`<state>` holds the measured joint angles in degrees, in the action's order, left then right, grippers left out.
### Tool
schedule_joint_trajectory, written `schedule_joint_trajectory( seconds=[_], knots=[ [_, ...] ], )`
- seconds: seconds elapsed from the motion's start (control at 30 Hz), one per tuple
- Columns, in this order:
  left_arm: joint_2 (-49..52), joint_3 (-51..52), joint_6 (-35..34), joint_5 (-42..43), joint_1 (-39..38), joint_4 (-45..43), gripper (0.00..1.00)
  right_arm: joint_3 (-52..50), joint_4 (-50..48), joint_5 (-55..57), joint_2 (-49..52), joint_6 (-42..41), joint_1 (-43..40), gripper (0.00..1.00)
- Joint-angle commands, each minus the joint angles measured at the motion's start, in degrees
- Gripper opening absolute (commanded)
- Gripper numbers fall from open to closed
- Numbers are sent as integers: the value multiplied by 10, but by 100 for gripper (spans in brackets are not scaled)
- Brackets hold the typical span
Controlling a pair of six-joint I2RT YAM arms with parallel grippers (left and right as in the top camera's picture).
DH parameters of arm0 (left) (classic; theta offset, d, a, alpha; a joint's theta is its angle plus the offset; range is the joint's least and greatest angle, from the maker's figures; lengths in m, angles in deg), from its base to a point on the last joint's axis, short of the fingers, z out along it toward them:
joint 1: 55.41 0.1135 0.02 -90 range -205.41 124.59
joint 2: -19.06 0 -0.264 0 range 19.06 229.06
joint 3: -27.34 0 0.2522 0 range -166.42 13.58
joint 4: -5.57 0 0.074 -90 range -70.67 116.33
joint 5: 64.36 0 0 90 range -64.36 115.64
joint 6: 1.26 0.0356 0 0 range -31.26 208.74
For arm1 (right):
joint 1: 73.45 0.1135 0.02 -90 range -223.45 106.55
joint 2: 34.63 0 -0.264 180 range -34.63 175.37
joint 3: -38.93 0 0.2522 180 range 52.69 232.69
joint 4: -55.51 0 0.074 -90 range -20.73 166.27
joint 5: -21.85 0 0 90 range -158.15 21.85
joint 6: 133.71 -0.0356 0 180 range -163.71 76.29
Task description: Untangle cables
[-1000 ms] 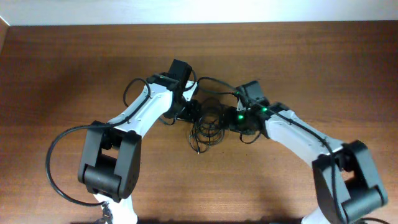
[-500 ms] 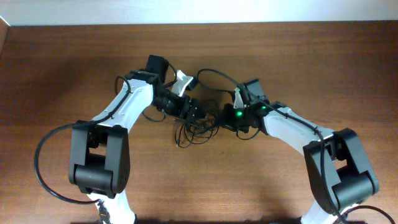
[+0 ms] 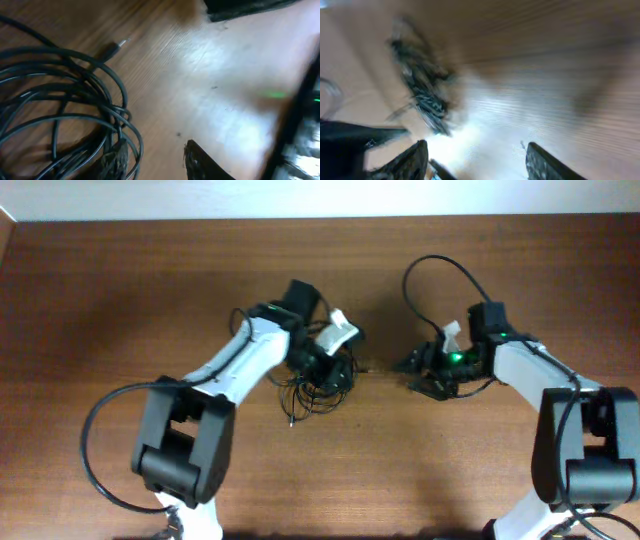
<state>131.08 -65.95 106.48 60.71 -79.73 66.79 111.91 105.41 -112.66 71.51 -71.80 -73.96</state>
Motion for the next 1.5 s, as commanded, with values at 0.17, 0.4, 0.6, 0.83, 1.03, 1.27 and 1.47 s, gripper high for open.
schedule_joint_trajectory(
  seconds=[0.17,0.4,0.6,0.83,1.03,1.27,1.47],
  knots=[
    [4,-4,-126,-274,-90,-4,71,-2,55,114,1,59,-10,64],
    [59,0,-143,-275,-93,-33,57,-2,57,122,1,69,-9,65],
    [56,-27,-142,-274,-90,-1,0,-2,76,123,1,69,-10,64],
    [24,-178,-3,34,35,151,0,-2,113,-57,1,226,-10,64],
    [25,-90,143,253,129,156,0,-2,105,-311,1,427,25,64],
    [25,-40,131,331,185,109,0,-1,-80,-346,1,268,81,43],
    [25,-40,127,330,188,111,0,-1,-293,-213,1,79,167,42]
  ],
)
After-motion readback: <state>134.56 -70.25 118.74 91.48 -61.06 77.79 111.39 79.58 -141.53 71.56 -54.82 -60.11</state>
